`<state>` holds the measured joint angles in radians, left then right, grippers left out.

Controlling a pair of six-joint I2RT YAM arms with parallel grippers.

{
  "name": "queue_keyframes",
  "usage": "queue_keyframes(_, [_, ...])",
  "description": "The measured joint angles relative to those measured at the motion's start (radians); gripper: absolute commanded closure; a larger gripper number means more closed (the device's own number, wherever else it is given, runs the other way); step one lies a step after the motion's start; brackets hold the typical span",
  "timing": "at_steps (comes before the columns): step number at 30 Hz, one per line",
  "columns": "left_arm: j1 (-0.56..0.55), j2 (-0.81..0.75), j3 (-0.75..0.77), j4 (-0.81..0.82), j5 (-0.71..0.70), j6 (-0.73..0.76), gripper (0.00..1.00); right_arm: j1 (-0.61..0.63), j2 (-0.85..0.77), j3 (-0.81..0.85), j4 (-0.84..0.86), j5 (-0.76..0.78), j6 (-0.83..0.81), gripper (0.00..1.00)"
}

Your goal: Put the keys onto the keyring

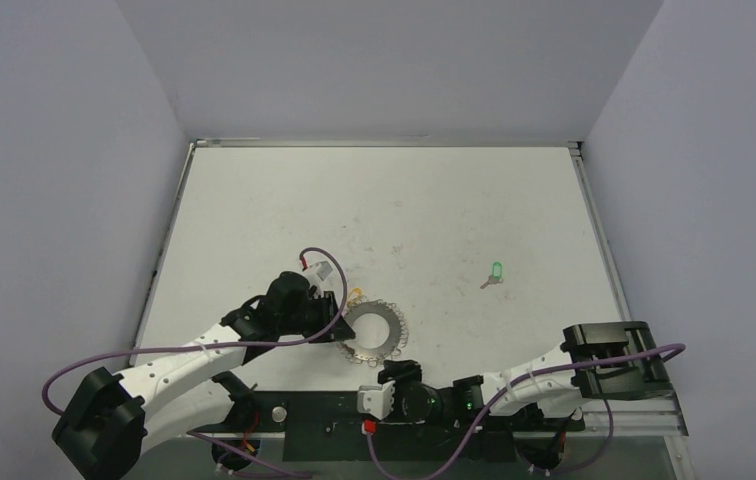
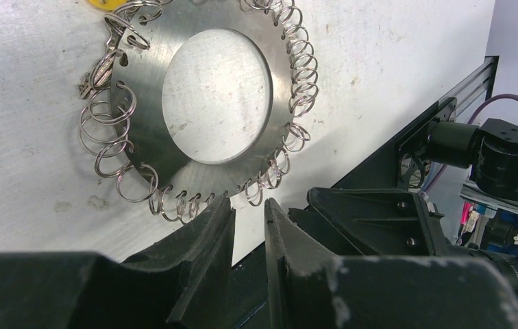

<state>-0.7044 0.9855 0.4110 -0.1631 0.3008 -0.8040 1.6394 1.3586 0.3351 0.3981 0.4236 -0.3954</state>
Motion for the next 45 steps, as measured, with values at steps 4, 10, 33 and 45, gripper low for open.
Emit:
queue_keyframes(4, [0.004,0.000,0.000,0.000,0.008,0.000,0.78,0.005,0.038,-0.001,0.021,0.059,-0.013,0.63])
queue_keyframes(10, [0.008,-0.008,-0.001,0.000,0.014,0.000,0.78,0.004,0.035,-0.034,0.049,0.102,-0.012,0.64])
queue_keyframes(33, [0.025,-0.040,-0.023,0.002,0.026,-0.005,0.78,-0.068,0.135,-0.013,0.125,0.048,-0.077,0.96])
queue_keyframes(45, [0.035,-0.044,-0.029,0.001,0.040,-0.005,0.78,-0.164,0.090,-0.009,0.088,-0.043,-0.049,1.00])
